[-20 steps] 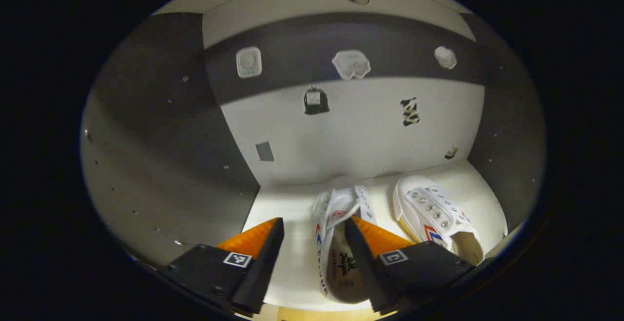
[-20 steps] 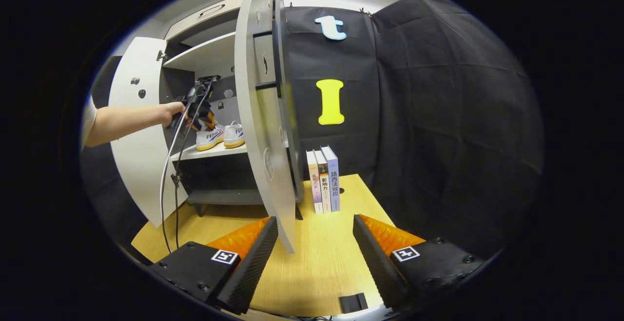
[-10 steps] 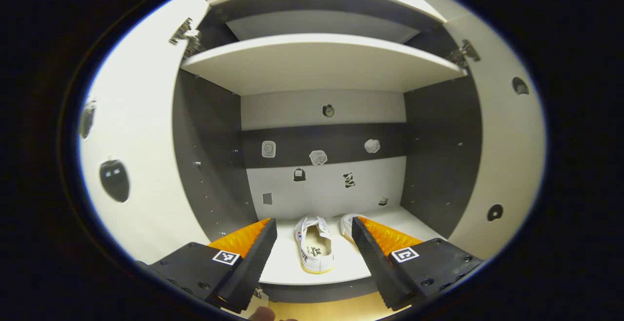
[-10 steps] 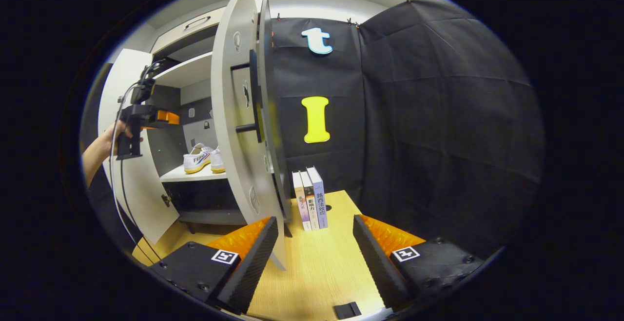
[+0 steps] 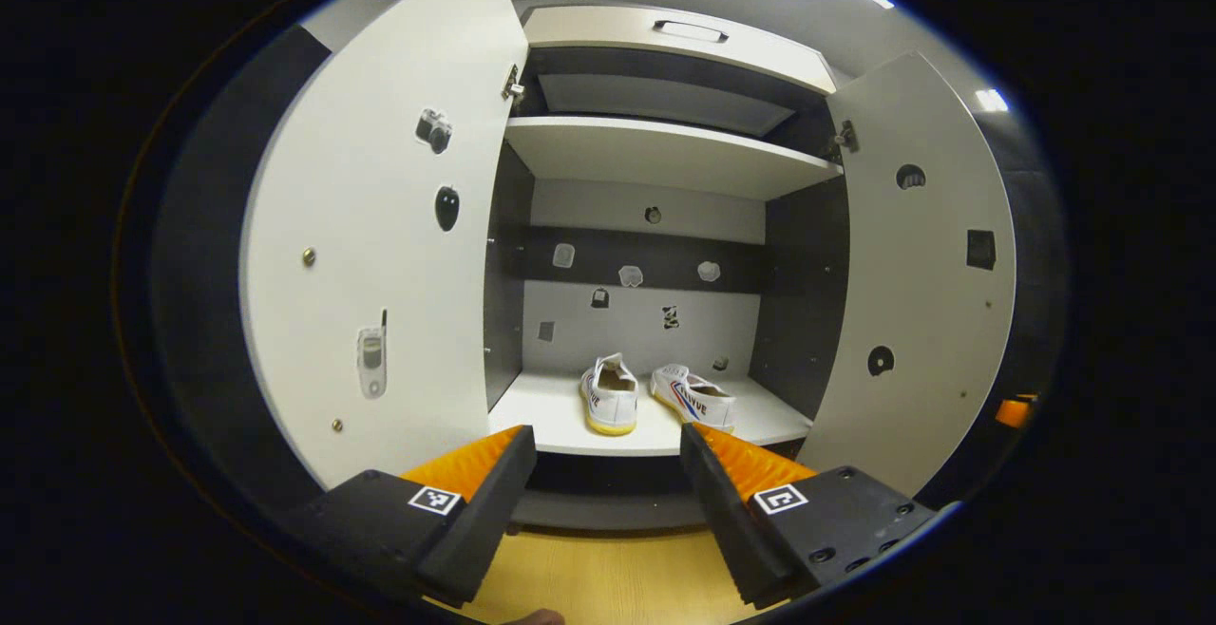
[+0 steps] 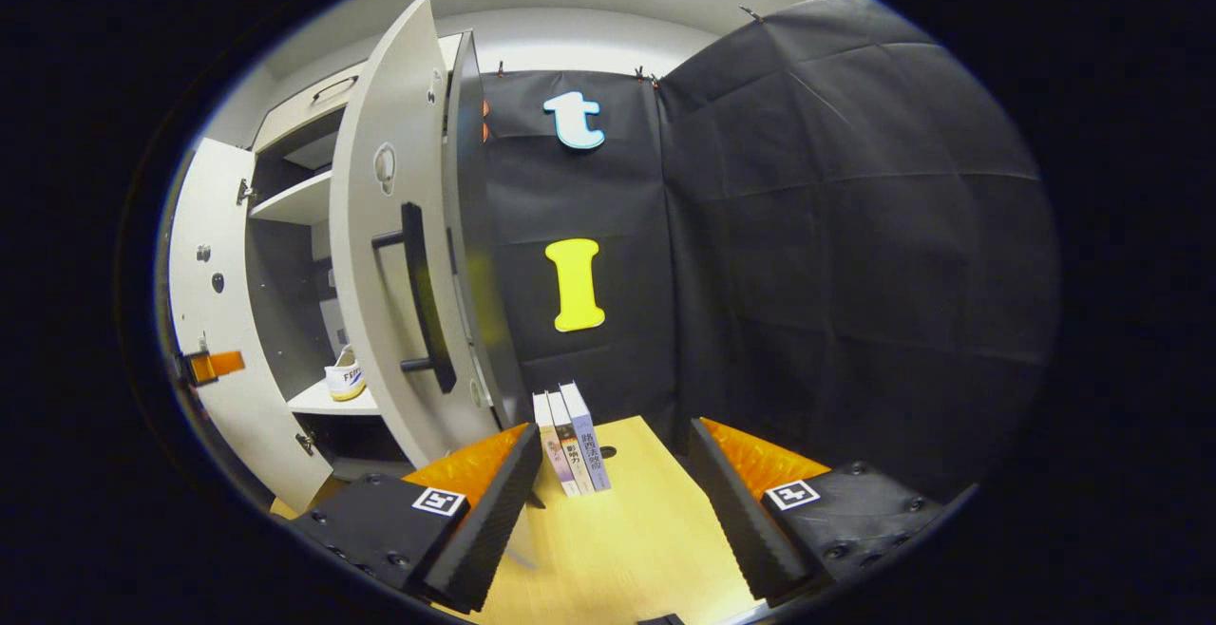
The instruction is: Grab one shoe with the right hand and put it into the shoe cabinet, grab the other shoe with the left hand and put it into the shoe cabinet; then close the right door with the right hand and the left door with the left hand.
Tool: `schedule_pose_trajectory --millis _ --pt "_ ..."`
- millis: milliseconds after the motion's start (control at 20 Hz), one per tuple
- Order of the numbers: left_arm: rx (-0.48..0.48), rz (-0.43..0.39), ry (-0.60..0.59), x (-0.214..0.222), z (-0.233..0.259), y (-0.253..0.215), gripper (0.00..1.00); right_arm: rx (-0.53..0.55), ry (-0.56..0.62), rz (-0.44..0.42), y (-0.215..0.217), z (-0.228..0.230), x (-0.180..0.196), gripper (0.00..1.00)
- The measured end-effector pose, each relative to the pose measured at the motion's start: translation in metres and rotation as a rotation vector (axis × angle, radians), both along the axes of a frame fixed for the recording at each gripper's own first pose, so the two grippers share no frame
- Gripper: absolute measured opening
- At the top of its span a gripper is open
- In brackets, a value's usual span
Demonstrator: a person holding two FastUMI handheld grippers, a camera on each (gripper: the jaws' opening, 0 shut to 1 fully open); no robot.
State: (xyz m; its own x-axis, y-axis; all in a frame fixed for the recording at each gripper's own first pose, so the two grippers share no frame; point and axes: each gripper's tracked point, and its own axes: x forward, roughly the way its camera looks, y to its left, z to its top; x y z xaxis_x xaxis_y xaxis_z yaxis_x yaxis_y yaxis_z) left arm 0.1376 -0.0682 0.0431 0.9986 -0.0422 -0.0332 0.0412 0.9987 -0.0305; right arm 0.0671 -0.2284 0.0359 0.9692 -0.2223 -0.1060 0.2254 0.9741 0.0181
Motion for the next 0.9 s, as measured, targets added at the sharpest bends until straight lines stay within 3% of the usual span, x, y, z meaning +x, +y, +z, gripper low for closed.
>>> schedule_pose_trajectory --millis 300,500,700,900 --pt "0.011 -0.018 0.074 -0.022 -0.050 -0.021 0.95 0.000 -0.037 0.078 -0.007 0.036 0.049 0.98" --pt "0.007 -0.011 0.083 -0.031 -0.059 -0.043 0.95 0.029 -0.069 0.182 -0.002 0.057 0.082 0.98" --pt "-0.043 0.012 0.065 -0.035 -0.057 -0.063 0.96 0.086 -0.042 0.269 0.005 0.046 0.108 0.98" --pt "-0.013 0.052 0.051 -0.042 -0.055 -0.068 0.96 0.064 -0.016 0.342 0.023 0.033 0.119 0.98"
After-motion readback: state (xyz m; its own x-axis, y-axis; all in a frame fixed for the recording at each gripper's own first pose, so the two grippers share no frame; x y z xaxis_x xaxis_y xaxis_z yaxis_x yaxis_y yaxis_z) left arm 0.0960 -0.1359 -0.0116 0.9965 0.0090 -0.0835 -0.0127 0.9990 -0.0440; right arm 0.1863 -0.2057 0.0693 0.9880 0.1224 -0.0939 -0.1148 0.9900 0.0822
